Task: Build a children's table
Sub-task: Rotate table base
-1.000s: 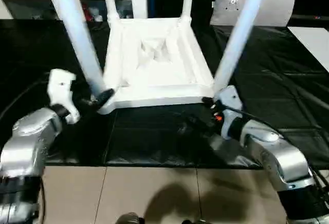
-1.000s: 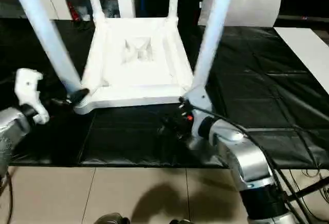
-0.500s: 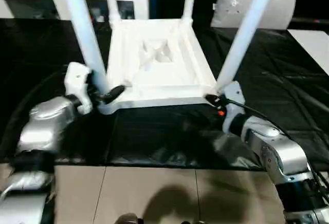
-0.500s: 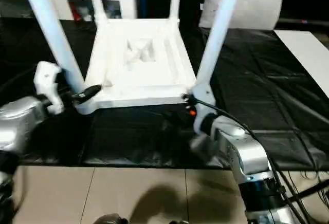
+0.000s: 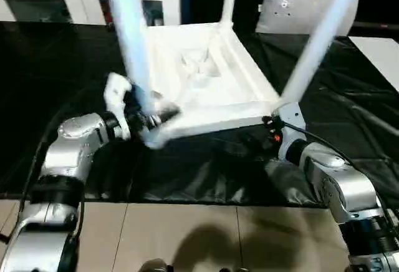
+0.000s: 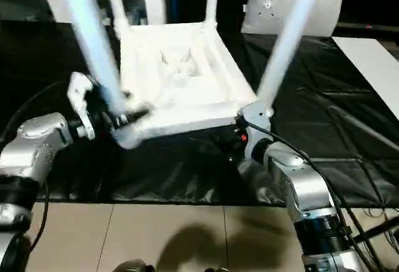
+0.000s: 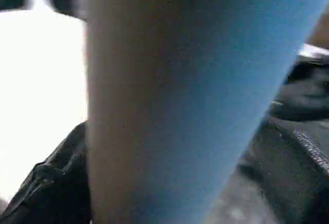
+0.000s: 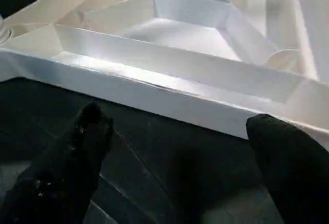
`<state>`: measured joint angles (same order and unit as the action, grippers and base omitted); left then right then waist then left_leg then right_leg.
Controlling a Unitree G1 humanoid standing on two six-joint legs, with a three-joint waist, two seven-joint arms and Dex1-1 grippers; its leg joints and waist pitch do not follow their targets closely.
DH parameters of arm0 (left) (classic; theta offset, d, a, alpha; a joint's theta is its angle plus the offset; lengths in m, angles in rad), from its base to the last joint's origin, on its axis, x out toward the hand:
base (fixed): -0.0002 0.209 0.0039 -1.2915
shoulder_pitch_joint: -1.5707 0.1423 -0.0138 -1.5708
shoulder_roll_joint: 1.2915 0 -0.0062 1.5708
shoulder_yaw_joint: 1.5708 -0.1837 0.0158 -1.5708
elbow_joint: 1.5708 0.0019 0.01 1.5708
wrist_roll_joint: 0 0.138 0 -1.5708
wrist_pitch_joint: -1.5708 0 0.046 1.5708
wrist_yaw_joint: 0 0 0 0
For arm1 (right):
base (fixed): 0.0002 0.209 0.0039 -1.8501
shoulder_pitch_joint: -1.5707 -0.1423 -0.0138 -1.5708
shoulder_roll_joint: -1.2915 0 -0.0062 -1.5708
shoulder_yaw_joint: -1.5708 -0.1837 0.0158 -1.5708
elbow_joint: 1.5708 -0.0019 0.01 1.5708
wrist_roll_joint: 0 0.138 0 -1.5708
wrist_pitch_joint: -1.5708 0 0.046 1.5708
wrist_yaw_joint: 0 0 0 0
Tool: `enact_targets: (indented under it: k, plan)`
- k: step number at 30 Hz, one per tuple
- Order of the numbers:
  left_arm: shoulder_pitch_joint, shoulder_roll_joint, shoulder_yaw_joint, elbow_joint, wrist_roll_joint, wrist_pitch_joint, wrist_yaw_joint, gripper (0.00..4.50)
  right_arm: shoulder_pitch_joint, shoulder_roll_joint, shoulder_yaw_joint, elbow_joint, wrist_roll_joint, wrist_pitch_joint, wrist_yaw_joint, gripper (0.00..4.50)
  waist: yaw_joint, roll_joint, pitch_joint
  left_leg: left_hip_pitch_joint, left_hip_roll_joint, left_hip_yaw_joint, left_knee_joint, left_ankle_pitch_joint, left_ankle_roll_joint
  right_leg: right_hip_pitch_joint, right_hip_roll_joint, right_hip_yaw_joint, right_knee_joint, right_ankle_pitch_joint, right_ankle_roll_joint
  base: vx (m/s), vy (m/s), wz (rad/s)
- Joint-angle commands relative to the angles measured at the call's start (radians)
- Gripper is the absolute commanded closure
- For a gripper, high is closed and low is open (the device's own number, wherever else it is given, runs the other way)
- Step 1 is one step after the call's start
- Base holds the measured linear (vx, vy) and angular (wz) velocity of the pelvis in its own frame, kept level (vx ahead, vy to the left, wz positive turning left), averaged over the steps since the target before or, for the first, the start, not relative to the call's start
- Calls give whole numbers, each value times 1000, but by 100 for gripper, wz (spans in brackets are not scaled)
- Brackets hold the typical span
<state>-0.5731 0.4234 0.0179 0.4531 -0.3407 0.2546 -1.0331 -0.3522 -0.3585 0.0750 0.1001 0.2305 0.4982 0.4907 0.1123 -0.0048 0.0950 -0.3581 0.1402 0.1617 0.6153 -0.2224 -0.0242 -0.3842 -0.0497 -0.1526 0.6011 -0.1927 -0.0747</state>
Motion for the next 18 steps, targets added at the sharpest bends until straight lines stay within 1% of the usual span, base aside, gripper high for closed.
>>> enact_targets:
  k: [1, 2, 3, 4, 6, 7, 8, 10, 11, 12, 13, 14, 15, 16, 17, 18]
  plan:
    - [22, 4, -47, -99, -42, 58, -69, 6, 11, -9, -21, 9, 4, -20, 16, 0, -2, -3, -75, 4, 123, -45, -76, 0, 63, 63, -166, 109, -56, -99, -147, 0, 0, 0]
    - [26, 4, -50, -115, -44, 66, -74, 6, 12, -10, -22, 9, 2, -31, 20, 0, -3, -4, -73, 4, 122, -44, -77, -1, 68, 62, -163, 109, -60, -106, -145, 0, 0, 0]
    - [30, -1, -54, -136, -54, 80, -76, 6, 10, -17, -14, 15, -10, -36, 22, 0, -3, -1, -74, 4, 120, -42, -75, -3, 69, 62, -162, 109, -61, -113, -143, 0, 0, 0]
    - [31, -2, -55, -139, -56, 82, -76, 6, 9, -18, -13, 17, -13, -36, 19, 0, -3, -2, -73, 5, 120, -43, -75, -6, 68, 62, -162, 109, -62, -118, -142, 0, 0, 0]
    - [36, -20, -62, -185, -77, 115, -75, 6, -8, -28, 1, 59, -65, -28, -30, 0, -6, -7, -72, 7, 120, -42, -77, -10, 63, 61, -157, 107, -66, -141, -140, 0, 0, 0]
    - [39, -28, -66, -206, -83, 127, -74, 6, -18, -29, 5, 75, -77, 0, -49, 0, -6, -5, -70, 9, 118, -41, -78, -15, 55, 60, -157, 108, -69, -160, -144, 0, 0, 0]
    - [44, -32, -73, -225, -88, 138, -74, 6, -27, -29, 8, 83, -75, 38, -50, 0, -4, -7, -71, 9, 116, -39, -76, -15, 54, 62, -158, 109, -70, -168, -144, 0, 0, 0]
    - [55, -34, -83, -257, -99, 158, -78, 6, -37, -33, 15, 91, -79, 63, -49, 0, -4, -7, -71, 5, 117, -40, -76, -11, 60, 65, -158, 108, -69, -169, -142, 0, 0, 0]
    - [75, -36, -96, -310, -121, 191, -84, 6, -51, -39, 29, 115, -100, 58, -50, 0, -7, -7, -75, 6, 120, -41, -75, 1, 62, 64, -158, 108, -61, -148, -143, 0, 0, 0]
    - [80, -36, -99, -325, -128, 200, -85, 6, -54, -41, 33, 124, -108, 50, -51, 0, -7, -7, -75, 5, 119, -41, -75, 9, 64, 64, -157, 107, -62, -139, -145, 0, 0, 0]
    - [96, -35, -111, -371, -146, 227, -89, 6, -64, -42, 41, 147, -123, 25, -49, 0, -7, -8, -75, 4, 120, -40, -74, 20, 67, 64, -156, 108, -57, -120, -148, 0, 0, 0]
    - [106, -34, -119, -399, -158, 243, -92, 6, -70, -40, 43, 161, -128, 15, -49, 0, -9, -8, -75, 3, 119, -39, -73, 22, 69, 64, -157, 108, -57, -113, -152, 0, 0, 0]
    - [112, -35, -123, -418, -164, 255, -92, 6, -75, -37, 42, 170, -130, 10, -50, 0, -9, -9, -74, 4, 115, -37, -72, 27, 77, 64, -155, 109, -59, -109, -154, 0, 0, 0]
    - [120, -36, -131, -445, -172, 272, -92, 6, -85, -31, 41, 185, -133, 2, -52, 0, -11, -10, -75, 4, 116, -37, -72, 29, 78, 64, -156, 109, -56, -103, -157, 0, 0, 0]
    - [125, -39, -138, -464, -176, 282, -91, 6, -93, -26, 41, 197, -135, -5, -53, 0, -12, -8, -75, 2, 114, -36, -71, 33, 84, 65, -154, 108, -57, -97, -159, 0, 0, 0]
    - [132, -47, -148, -493, -180, 299, -86, 6, -108, -17, 43, 218, -140, -13, -54, 0, -17, -17, -72, -3, 113, -37, -73, 25, 88, 70, -155, 107, -61, -119, -153, 0, 0, 0]
